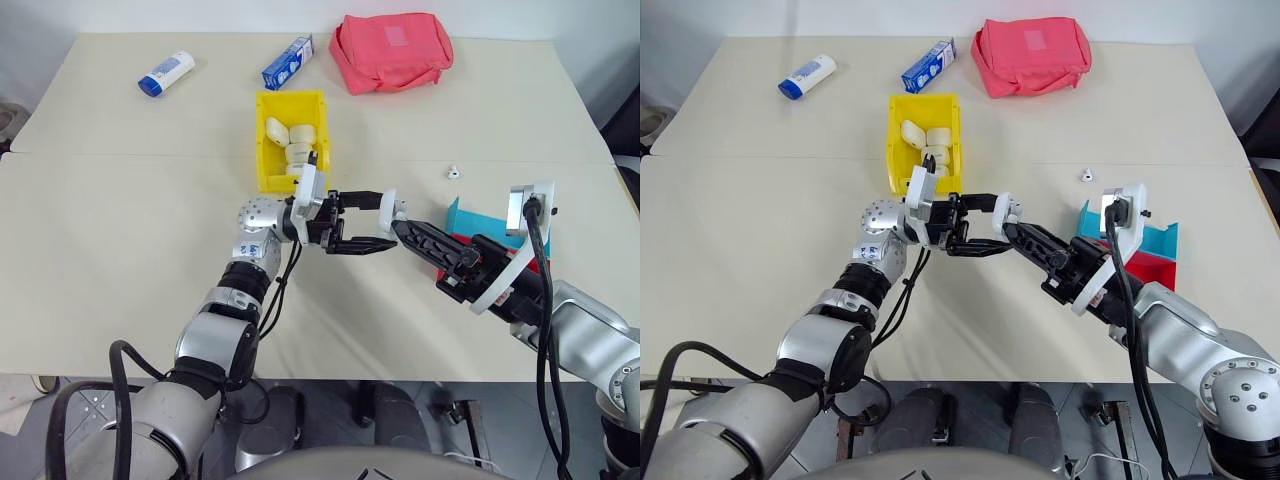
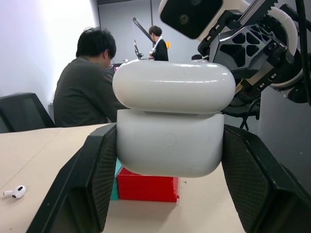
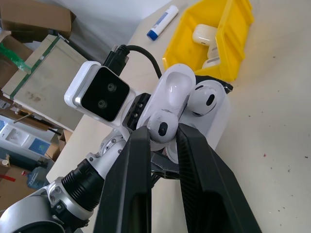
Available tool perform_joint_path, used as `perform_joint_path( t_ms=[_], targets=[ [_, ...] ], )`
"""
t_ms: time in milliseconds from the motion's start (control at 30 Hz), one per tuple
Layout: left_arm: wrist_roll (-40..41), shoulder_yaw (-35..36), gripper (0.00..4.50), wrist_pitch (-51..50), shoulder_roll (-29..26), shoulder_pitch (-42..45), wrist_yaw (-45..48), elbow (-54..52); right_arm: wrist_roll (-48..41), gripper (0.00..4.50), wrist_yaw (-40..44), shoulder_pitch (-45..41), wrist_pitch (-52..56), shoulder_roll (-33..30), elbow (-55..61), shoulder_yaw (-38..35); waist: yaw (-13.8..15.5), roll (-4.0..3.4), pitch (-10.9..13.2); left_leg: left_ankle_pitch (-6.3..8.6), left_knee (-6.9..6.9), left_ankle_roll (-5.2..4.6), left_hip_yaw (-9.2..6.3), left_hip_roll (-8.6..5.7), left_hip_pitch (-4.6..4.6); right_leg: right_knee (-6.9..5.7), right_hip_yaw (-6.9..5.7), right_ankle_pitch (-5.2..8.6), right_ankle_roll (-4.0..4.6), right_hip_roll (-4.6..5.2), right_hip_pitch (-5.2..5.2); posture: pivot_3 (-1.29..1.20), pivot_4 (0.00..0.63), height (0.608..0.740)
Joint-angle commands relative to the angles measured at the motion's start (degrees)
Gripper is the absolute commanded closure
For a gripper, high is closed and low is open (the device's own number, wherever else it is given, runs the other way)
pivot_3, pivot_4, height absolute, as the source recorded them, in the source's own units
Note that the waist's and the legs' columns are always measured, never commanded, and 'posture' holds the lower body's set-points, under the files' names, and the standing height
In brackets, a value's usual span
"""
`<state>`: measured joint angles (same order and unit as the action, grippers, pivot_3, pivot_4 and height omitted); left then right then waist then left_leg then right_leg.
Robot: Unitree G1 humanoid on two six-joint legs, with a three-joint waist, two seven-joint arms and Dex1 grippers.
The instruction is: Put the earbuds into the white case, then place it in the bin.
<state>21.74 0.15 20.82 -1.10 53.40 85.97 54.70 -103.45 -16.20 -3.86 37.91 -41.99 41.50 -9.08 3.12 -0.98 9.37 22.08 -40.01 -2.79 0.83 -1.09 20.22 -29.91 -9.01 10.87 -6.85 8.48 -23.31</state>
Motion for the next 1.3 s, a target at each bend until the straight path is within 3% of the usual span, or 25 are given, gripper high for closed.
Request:
perform_joint_path(
  t_ms=[33,533,1300],
  targets=[
    [1.94,2.23,1.7,2.25,1.0,3.27,1.55,-1.8,0.31,4.12,-3.24,1.1,-0.22,-0.73,-2.22,1.0,-0.01,0.0,0.0,0.0,0.0,0.0,0.0,0.0,0.0,0.0,0.0,0.0,0.0,0.0,0.0,0.0,0.15,0.74],
    [0.9,4.04,1.7,2.96,1.88,5.01,-0.27,2.53,-2.05,4.12,-6.56,0.0,-3.21,0.12,-0.28,4.17,-0.02,0.03,0.0,0.0,0.01,0.0,0.02,0.01,0.01,0.01,0.0,-0.01,-0.01,0.0,-0.02,0.0,0.15,0.74],
    [1.52,4.95,1.7,-2.1,1.97,4.23,1.79,0.59,-2.21,4.12,-7.71,0.09,-5.86,1.22,2.11,7.42,-0.02,0.04,0.0,0.0,0.01,-0.01,0.03,0.02,0.03,0.01,0.0,-0.02,-0.01,0.0,-0.04,0.0,0.15,0.74]
  ],
)
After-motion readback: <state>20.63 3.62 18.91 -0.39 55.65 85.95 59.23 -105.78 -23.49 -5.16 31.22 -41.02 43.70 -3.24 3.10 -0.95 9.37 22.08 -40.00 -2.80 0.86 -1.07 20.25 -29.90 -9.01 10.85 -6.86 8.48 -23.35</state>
